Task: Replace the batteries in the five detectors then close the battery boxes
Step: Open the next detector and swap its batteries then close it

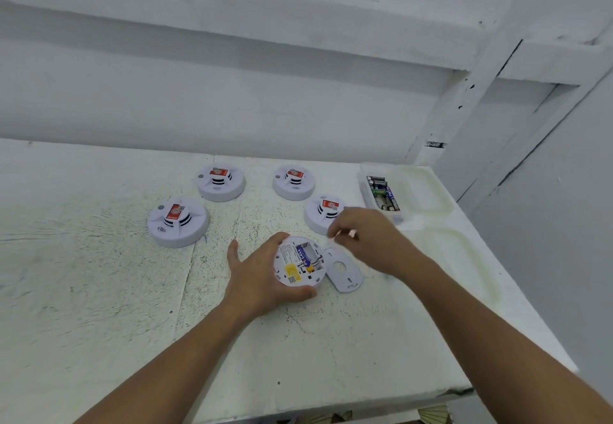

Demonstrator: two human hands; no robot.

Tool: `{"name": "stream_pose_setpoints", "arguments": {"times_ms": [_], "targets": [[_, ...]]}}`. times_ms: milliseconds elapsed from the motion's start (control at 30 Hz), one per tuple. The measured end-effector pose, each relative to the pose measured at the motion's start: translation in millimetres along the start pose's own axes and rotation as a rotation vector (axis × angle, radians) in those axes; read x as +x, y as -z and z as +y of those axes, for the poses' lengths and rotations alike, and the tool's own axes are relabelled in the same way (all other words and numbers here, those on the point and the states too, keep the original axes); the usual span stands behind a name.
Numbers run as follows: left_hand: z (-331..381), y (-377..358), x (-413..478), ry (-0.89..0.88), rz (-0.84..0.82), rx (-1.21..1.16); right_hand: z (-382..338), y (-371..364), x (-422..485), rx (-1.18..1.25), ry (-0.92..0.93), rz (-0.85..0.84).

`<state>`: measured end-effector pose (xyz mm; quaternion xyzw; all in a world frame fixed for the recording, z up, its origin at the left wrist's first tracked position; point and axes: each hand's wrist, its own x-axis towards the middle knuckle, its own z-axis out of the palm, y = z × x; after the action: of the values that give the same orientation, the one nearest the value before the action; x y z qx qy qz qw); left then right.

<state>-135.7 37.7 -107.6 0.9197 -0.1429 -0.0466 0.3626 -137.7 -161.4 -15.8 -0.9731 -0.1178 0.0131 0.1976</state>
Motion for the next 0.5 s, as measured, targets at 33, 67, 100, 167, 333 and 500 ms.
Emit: {"name": "stream_pose_setpoints", "arguments": {"times_ms": [33, 67, 100, 167, 333, 500], "targets": [[0.0, 0.6, -0.1, -0.002, 0.0, -0.003, -4.3, -7.0, 3.0, -0.028, 0.047, -0.072], [-0.4, 0.6, -0.2, -0.004, -0.001, -0.005, -7.5, -13.1, 5.7, -0.067, 0.088, -0.146], [-0.8, 0.5, 0.2, -0.007, -0.002, -0.003, -9.5, -18.8, 9.0, -0.112, 0.128, -0.215], [-1.4, -0.7, 0.9, -0.011, -0.004, 0.0, -10.2, -27.5, 14.9, -0.197, 0.209, -0.307], [-1.2, -0.5, 1.6, -0.027, -0.001, 0.008, -8.0, -28.3, 23.7, -0.37, 0.381, -0.364], [-3.8, -2.8, 3.0, -0.031, -0.008, 0.012, -11.1, -18.2, 29.1, -0.379, 0.459, -0.41]]}}
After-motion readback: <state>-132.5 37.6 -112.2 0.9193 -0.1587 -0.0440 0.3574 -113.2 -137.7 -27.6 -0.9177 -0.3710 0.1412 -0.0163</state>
